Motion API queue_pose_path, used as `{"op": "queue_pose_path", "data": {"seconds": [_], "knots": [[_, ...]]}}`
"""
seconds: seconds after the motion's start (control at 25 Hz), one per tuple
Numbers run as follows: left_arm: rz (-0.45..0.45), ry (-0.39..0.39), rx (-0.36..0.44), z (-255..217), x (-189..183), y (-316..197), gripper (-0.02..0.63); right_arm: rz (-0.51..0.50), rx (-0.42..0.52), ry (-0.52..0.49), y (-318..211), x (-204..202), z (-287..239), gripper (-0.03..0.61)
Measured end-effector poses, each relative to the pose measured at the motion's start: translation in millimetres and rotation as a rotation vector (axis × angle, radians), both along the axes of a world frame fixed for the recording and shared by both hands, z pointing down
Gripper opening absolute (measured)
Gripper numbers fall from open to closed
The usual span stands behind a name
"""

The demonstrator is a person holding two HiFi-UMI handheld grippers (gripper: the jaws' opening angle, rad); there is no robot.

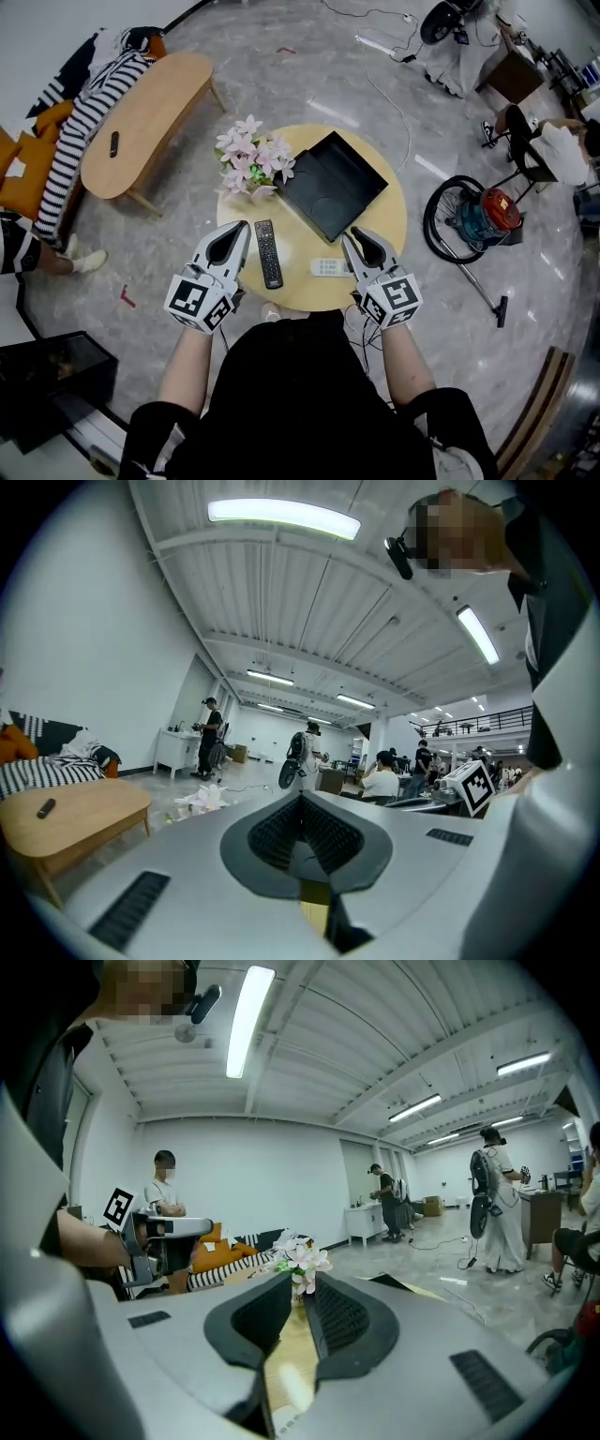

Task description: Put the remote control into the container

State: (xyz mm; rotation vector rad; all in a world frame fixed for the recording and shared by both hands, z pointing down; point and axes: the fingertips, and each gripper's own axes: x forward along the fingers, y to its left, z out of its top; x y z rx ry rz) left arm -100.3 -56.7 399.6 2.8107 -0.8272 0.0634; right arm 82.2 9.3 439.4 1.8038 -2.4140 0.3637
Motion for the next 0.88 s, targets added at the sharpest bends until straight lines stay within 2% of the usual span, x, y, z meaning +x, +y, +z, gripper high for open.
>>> {"op": "queue_pose_path", "data": {"seconds": [0.36, 0.64, 0.76, 0.88], "knots": [[-0.024, 0.012, 0.007, -2, -17, 10, 0.006, -0.052, -0.006, 0.022, 3, -22, -6, 0.084], [-0.042, -0.003, -0.017, 10, -22, 14, 0.006, -0.120, -0.085, 0.058, 3, -25, 19, 0.084], [-0.055, -0.009, -0.035, 17, -25, 15, 0.006, -0.200, -0.148, 0.105, 6, -39, 39, 0.086], [-0.056, -0.023, -0.051, 23, -30, 18, 0.006, -0.360, -0.228, 0.249, 18, -56, 69, 0.092]]}}
